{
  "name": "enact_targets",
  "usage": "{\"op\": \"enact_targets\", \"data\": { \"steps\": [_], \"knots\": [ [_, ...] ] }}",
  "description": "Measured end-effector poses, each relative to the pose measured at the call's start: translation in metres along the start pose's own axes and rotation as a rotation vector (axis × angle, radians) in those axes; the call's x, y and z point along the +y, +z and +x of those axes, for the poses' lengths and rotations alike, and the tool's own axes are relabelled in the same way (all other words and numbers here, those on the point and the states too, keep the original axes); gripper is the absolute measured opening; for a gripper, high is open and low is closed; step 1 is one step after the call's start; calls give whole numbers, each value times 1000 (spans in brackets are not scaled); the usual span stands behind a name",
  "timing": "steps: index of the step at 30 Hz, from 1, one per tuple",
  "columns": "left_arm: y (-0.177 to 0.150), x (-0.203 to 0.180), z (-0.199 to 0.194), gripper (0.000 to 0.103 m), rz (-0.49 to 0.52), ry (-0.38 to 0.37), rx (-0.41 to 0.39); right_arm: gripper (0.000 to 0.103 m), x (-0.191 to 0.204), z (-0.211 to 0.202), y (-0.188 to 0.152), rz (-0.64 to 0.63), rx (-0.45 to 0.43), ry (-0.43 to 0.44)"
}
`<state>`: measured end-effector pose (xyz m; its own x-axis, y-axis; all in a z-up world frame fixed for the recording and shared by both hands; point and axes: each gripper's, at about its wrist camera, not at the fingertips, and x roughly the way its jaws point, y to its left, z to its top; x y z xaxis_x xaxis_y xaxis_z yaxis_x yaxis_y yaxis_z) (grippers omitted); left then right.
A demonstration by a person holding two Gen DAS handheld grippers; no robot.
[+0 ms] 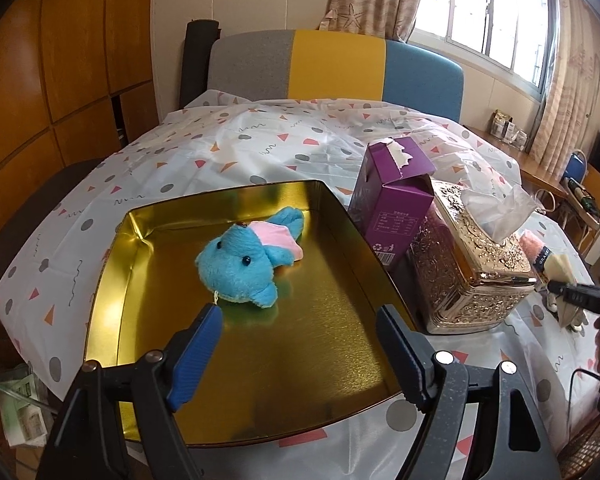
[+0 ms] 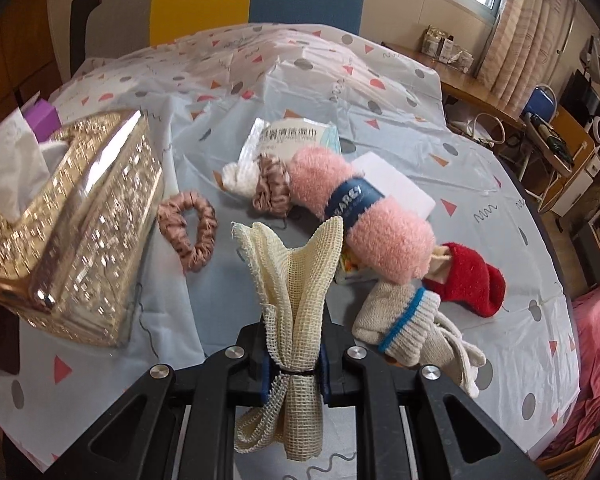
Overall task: Organize soft objects
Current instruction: 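Carry the beige mesh cloth to the gold tray and release it with the right gripper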
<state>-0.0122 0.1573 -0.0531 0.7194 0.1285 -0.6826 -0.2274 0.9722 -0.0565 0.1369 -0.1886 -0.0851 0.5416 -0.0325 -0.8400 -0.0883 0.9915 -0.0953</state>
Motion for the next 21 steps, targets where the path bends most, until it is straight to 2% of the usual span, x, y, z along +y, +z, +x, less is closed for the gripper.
{"op": "enact_targets", "data": {
  "steps": [5, 9, 16, 21],
  "knots": [
    [-1, 1, -2, 80, 8, 19, -6, 15, 9, -19, 20, 13, -66, 33],
    [-3, 4, -2, 80, 5, 40, -7, 15, 30, -42, 38, -17, -123, 83],
    [-4, 16, -2, 84, -23, 83, -8, 15, 98, -94, 56, -160, -251, 239],
    [-5, 28, -1, 85, -53, 98, -7, 15, 153, -120, 54, -261, -280, 384]
  ]
}}
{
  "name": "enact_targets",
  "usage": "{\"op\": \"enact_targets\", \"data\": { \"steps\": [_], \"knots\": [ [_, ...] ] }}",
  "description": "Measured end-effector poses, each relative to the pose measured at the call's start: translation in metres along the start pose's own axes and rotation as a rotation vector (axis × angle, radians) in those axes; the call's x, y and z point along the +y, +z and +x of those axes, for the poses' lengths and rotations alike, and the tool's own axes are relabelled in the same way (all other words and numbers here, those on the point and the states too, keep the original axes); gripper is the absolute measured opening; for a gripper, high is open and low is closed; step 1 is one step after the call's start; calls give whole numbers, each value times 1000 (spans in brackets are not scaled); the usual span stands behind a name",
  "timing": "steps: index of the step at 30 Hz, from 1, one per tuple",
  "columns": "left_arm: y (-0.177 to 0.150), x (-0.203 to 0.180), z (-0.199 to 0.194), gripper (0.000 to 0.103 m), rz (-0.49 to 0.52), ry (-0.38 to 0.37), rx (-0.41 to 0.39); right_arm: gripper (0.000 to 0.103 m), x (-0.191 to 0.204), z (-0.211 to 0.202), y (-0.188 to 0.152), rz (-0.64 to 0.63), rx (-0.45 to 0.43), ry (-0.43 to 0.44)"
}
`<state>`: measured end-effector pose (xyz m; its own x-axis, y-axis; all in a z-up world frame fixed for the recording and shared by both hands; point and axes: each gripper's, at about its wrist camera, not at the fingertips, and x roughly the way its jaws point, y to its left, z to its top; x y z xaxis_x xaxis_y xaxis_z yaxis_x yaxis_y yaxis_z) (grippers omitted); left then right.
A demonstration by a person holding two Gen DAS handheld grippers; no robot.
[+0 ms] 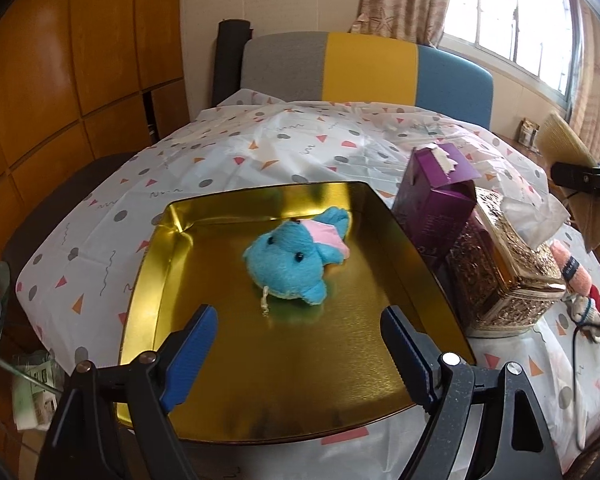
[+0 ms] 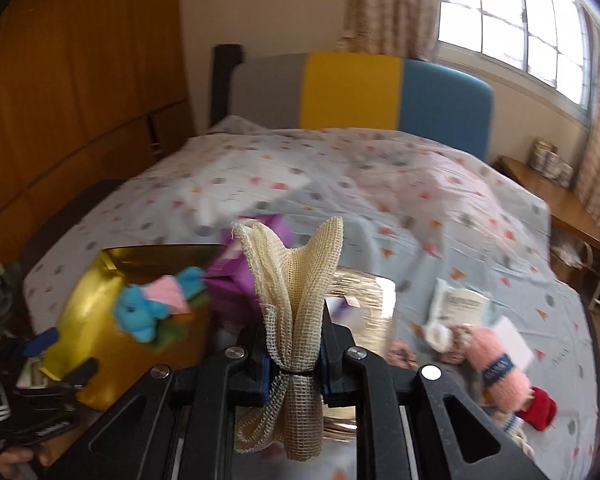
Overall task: Organize soft objects
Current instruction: 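Carry the beige mesh cloth to the gold tray and release it with the right gripper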
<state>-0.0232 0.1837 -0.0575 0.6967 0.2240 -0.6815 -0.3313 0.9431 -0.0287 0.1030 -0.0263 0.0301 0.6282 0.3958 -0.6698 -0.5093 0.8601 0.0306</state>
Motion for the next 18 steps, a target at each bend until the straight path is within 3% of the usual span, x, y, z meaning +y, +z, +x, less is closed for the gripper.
{"op": "enact_targets", "data": {
  "steps": [6, 10, 18],
  "knots": [
    [0, 19, 0, 88, -56, 25, -1, 16, 69, 20, -3, -83, 52, 138],
    [-1, 32, 0, 88, -90, 41, -7, 18, 99, 51, -15, -117, 121, 185],
    [-3, 48, 1, 88, -122, 69, 1, 34, 121, 107, -36, -95, 247, 187]
  ]
}}
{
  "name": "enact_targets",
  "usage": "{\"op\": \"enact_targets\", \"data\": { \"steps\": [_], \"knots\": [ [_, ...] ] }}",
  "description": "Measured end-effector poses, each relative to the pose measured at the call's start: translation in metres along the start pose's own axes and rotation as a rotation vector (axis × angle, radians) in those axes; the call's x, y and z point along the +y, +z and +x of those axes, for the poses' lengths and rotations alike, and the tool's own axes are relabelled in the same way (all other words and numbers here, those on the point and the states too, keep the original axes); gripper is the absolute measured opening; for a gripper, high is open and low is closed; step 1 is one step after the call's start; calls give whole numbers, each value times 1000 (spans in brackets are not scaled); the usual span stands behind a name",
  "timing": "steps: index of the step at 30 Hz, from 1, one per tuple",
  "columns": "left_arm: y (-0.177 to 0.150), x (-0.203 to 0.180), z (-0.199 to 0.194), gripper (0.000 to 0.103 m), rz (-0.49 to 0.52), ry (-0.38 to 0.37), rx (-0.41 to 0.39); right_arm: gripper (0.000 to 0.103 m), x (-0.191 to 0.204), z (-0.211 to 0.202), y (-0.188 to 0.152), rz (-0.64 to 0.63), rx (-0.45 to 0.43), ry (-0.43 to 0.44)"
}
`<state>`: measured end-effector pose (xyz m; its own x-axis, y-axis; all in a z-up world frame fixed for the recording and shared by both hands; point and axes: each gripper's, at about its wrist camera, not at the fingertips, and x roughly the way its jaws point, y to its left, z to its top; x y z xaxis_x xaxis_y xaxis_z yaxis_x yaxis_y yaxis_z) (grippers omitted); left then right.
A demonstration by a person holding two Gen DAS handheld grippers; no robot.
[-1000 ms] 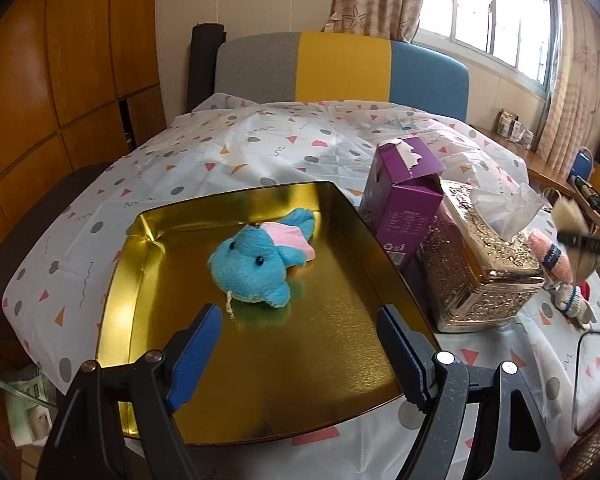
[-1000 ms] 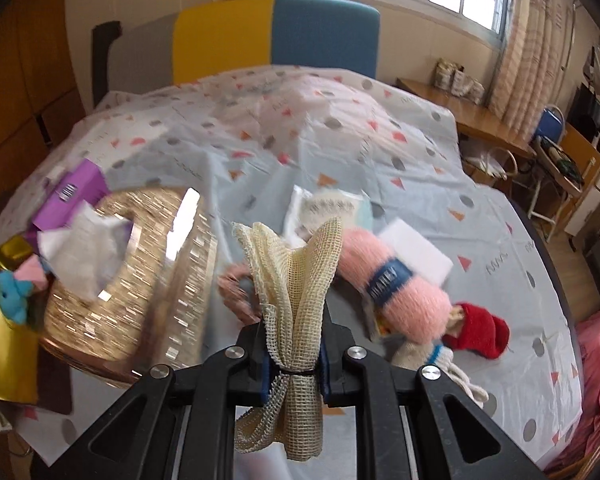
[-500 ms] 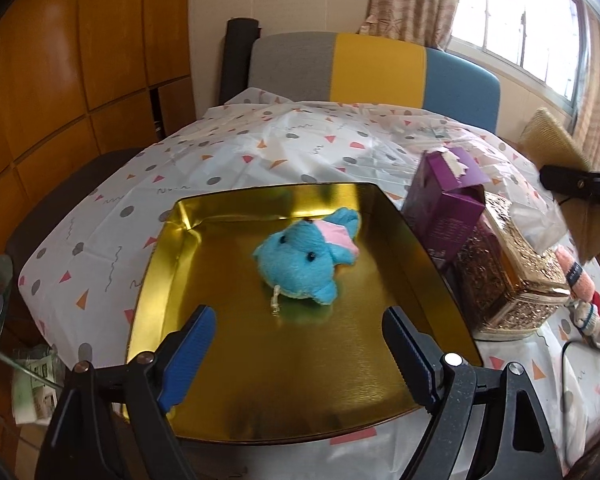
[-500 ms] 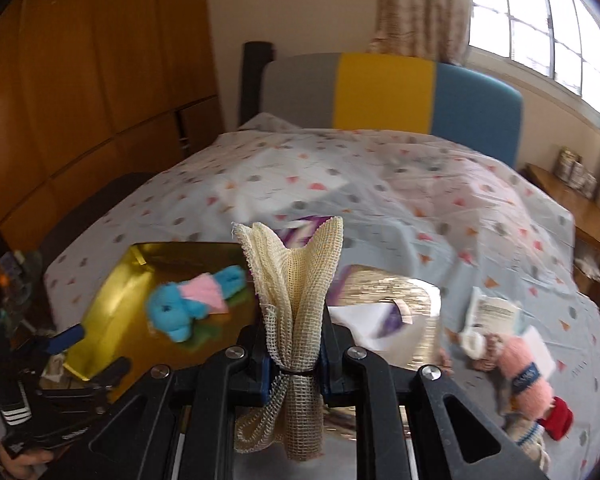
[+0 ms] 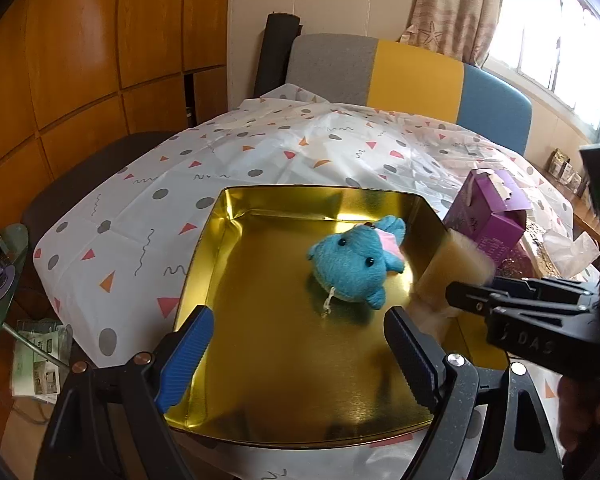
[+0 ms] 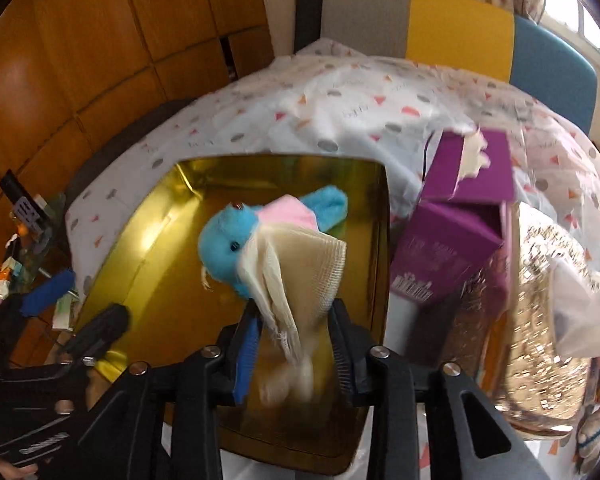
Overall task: Organize soft objects
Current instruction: 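Carry the beige mesh cloth to the gold tray and release it with the right gripper, then move both tools back toward the remaining items on the bed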
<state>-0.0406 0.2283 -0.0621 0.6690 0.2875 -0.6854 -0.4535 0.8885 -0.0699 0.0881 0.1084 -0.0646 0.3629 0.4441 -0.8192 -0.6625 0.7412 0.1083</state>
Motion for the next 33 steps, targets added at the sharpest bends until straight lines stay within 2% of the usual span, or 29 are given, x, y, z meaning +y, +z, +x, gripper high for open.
{"op": "enact_targets", "data": {
  "steps": [5, 19, 33],
  "knots": [
    [0, 1, -1, 88, -3, 11, -5, 38, 1, 0, -8, -6, -6, -28],
    [-1, -17, -6, 88, 57, -6, -8, 39, -11, -54, -25, -38, -165, -164],
    [-3, -42, -13, 88, 130, -36, -11, 40, -56, -102, -41, 13, -256, -287]
  ]
}}
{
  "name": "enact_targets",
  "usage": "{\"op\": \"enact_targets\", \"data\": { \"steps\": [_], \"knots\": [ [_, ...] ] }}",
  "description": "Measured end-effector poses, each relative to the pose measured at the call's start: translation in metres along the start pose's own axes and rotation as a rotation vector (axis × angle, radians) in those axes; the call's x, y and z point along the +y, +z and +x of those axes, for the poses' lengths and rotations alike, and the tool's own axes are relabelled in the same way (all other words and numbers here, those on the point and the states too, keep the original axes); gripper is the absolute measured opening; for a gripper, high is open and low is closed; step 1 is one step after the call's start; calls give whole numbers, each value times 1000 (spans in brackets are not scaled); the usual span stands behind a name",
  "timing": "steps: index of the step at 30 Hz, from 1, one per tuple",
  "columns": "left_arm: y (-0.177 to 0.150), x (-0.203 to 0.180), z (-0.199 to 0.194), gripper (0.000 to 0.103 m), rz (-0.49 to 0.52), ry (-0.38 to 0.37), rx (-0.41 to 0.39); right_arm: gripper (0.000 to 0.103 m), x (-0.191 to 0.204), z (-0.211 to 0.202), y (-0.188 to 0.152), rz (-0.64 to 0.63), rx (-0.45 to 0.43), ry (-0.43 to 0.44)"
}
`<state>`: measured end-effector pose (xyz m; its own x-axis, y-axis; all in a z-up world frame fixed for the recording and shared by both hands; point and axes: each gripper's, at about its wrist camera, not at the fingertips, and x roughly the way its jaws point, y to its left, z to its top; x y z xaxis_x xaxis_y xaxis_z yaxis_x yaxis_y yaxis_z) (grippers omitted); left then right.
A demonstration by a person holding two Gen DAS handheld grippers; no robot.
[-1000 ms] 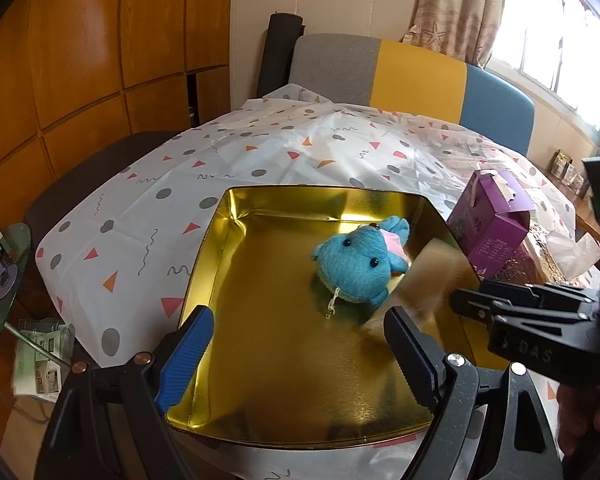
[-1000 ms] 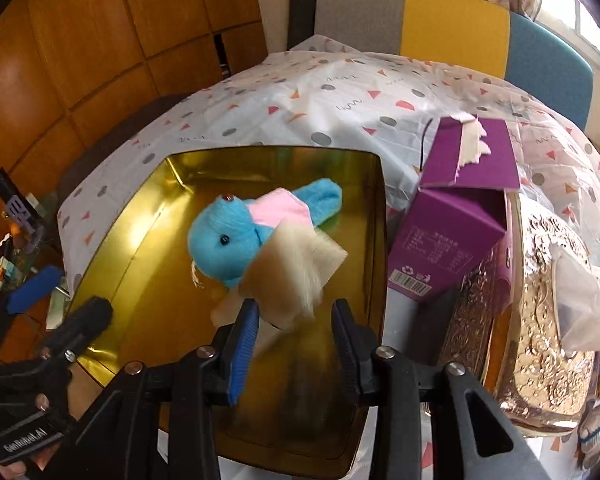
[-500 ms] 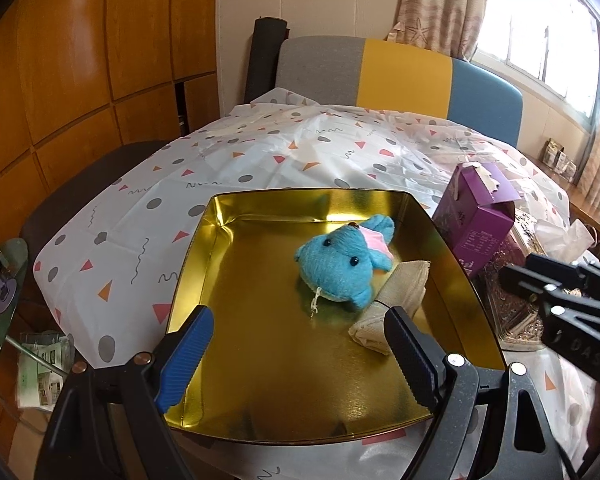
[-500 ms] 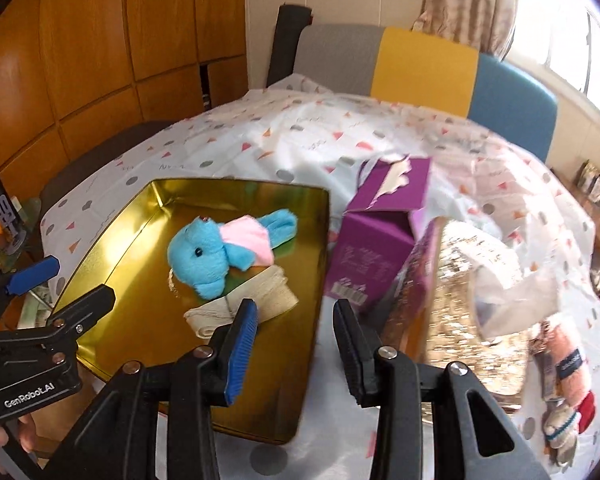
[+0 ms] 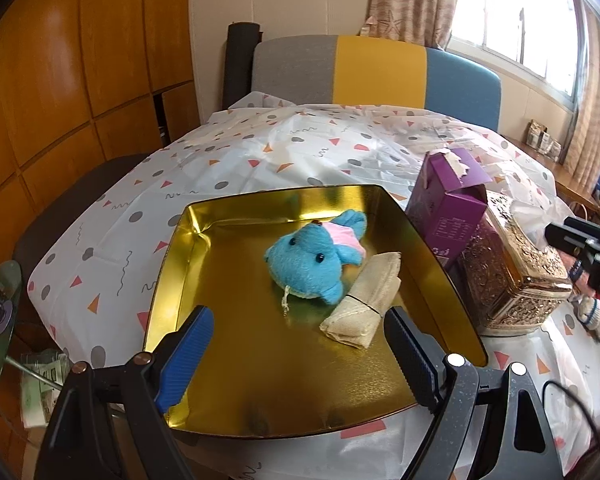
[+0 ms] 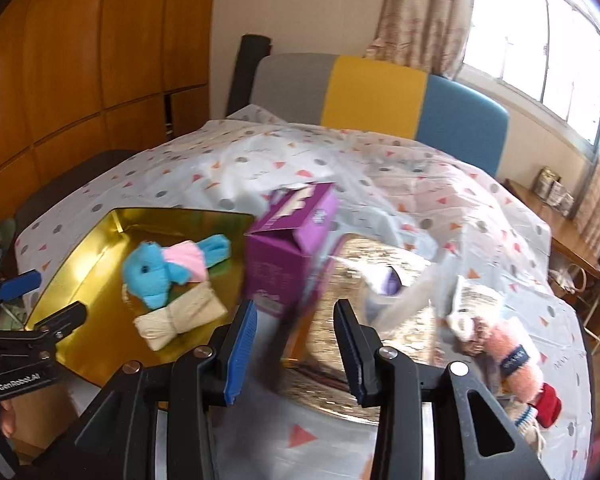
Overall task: Organize soft objects
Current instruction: 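Move both tools back toward the remaining items on the bed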
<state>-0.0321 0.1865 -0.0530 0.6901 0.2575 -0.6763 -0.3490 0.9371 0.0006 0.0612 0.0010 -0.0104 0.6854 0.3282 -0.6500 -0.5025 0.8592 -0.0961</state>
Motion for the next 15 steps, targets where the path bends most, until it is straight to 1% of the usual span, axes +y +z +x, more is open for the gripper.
{"op": "enact_targets", "data": {
  "steps": [4, 7, 13, 15],
  "knots": [
    [0, -8, 0, 88, 17, -12, 0, 40, -29, -8, -3, 51, -11, -61],
    [1, -13, -1, 88, 30, -22, -6, 40, -52, -13, -9, 103, -17, -126],
    [-1, -27, 0, 88, 66, -38, 1, 40, -101, -20, -25, 216, -3, -238],
    [-2, -32, 1, 88, 78, -43, 4, 40, -115, -20, -30, 245, 6, -262]
  ]
}}
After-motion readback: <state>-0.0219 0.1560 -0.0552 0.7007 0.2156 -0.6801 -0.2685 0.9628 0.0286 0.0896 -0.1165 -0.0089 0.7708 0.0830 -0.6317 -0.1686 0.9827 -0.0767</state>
